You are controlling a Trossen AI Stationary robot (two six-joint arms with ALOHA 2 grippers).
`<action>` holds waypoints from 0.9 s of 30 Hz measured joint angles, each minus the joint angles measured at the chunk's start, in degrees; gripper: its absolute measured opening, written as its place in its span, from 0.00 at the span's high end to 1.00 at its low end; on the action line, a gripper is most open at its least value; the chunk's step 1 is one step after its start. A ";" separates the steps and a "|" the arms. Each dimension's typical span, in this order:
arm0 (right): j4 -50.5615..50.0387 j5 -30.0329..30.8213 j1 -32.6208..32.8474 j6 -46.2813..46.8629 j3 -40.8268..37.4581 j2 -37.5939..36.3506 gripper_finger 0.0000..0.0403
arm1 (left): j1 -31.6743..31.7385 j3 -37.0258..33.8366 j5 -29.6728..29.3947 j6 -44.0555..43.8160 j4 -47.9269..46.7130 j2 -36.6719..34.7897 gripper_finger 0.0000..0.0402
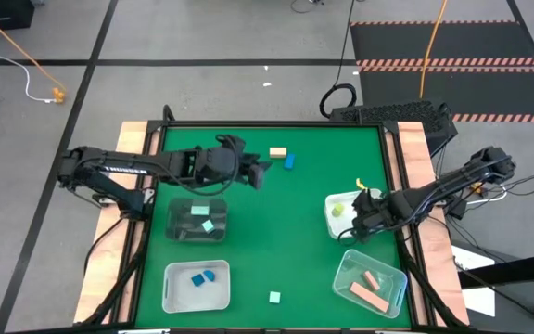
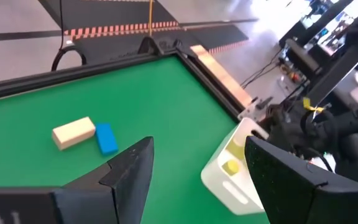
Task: Sort & place blocks by color
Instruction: Put the brown block into the transparent bin
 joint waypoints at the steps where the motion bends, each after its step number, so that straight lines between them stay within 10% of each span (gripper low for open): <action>1: 1.14 0.78 -0.23 -0.86 0.00 -0.34 0.48 | 0.11 0.00 0.00 0.02 0.46 0.00 0.38; 19: 43.66 21.02 -14.58 -37.30 0.07 -12.29 0.54 | 0.92 0.00 0.02 -0.61 2.50 0.00 0.38; 27: 58.16 20.83 -20.04 -52.71 0.07 -11.91 0.54 | 0.37 0.00 0.04 -0.79 3.75 0.00 0.38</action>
